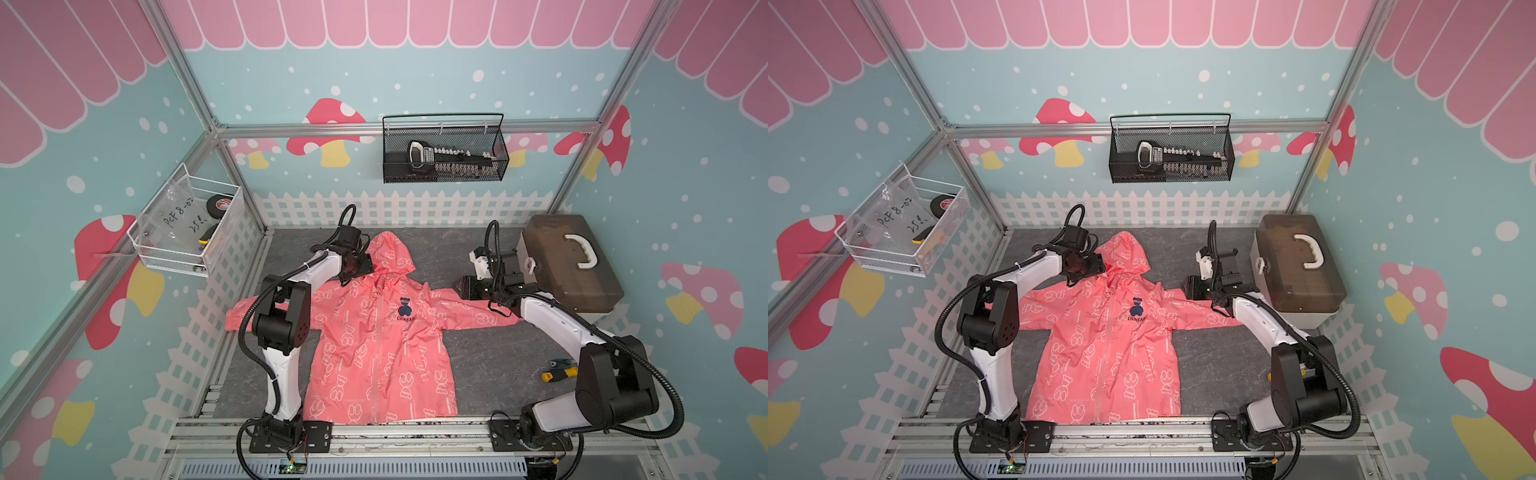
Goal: Unzip the jacket
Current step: Flatten out the jacket at the center of the board.
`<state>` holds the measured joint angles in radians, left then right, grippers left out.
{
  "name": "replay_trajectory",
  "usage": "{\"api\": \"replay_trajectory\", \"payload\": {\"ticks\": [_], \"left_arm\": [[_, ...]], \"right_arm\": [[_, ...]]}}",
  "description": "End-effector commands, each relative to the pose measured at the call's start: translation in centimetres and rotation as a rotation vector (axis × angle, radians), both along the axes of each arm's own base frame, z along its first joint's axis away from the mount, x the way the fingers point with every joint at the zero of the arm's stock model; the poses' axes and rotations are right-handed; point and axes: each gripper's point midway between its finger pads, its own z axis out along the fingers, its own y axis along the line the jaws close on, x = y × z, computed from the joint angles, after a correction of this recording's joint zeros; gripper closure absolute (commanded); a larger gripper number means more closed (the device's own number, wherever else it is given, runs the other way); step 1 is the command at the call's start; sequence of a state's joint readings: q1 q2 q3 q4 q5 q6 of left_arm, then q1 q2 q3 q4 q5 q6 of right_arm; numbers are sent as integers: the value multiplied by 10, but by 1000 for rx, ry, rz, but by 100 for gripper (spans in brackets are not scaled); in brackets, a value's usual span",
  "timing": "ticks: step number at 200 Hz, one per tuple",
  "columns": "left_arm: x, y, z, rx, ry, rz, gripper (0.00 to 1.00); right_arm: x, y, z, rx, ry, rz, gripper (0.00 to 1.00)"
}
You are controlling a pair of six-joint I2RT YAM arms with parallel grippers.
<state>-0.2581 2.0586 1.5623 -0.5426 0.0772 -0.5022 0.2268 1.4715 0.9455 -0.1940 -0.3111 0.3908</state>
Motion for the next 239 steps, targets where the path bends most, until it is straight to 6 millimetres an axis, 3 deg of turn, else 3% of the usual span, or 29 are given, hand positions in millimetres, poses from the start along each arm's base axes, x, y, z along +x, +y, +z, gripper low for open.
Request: {"api": "replay_trajectory", "payload": {"ticks": [1, 96, 123, 140, 160, 182, 189, 199, 239], "left_arm": [[0, -1, -7, -13, 12, 10, 25], [47, -1, -31, 75, -40, 47, 32], [63, 2, -19, 84, -107, 79, 39], [73, 5, -2, 92, -174, 95, 45], [82, 7, 22, 103, -249, 100, 47], [87, 10, 37, 115, -292, 105, 46], [88, 11, 40, 116, -298, 105, 46], [89, 11, 43, 116, -306, 103, 46], [88, 12, 57, 106, -353, 103, 46]], "right_arm": [[9, 12, 11, 26, -29, 21, 38], [14, 29, 10, 25, -30, 45, 40], [20, 37, 6, -9, -45, 69, 35], [28, 56, 4, -37, -129, 142, 34], [50, 78, -2, -15, -133, 186, 31], [87, 99, -5, 38, -92, 162, 30], [97, 102, -23, 23, -55, 142, 28], [111, 110, -28, 13, -48, 130, 28], [133, 146, -50, -19, -9, 148, 28]]}}
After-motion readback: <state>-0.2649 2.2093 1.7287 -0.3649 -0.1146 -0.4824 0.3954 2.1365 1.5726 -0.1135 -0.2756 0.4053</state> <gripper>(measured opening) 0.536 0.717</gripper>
